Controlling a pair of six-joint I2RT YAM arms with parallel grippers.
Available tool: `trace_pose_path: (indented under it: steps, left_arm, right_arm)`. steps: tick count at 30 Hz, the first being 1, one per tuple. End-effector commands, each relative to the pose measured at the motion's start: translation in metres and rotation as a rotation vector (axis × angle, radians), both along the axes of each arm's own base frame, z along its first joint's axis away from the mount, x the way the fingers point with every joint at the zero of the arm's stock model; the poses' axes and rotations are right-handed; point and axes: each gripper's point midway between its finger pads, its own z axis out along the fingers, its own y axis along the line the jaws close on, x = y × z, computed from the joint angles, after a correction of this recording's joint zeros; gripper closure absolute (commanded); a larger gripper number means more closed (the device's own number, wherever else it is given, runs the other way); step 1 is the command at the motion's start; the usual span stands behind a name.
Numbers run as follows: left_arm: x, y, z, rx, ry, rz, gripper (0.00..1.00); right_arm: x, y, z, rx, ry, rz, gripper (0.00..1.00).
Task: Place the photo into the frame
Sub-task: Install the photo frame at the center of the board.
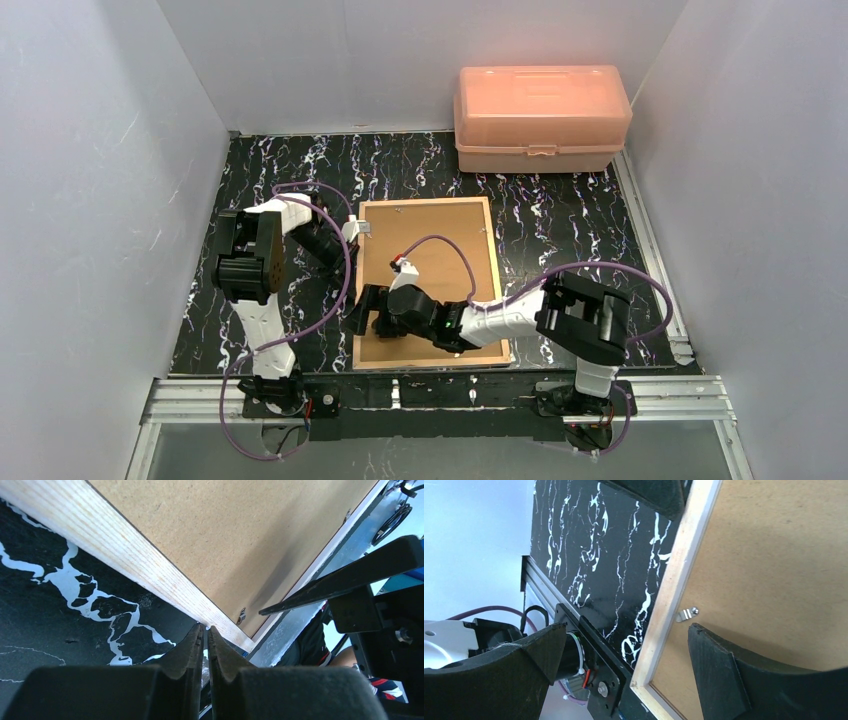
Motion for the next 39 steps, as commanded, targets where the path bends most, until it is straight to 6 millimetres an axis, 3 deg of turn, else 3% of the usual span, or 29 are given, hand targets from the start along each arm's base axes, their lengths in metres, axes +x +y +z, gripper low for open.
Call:
trace_pose_path:
  steps: [1, 23, 39]
  left_arm:
    - [0.004, -0.006, 0.011, -0.051, -0.004, 0.006, 0.92]
    - [0.002, 0.0, -0.003, -0.013, -0.007, -0.006, 1.0]
    - [0.001, 0.001, -0.005, -0.007, -0.013, -0.017, 1.0]
  right_arm:
    - [0.004, 0.022, 0.019, 0.073, -0.012, -0.032, 0.02]
    - [-0.014, 0.017, -0.001, 0.043, 0.067, -0.063, 0.02]
    - [-0.007, 0.019, -0.014, -0.007, 0.043, -0.089, 0.02]
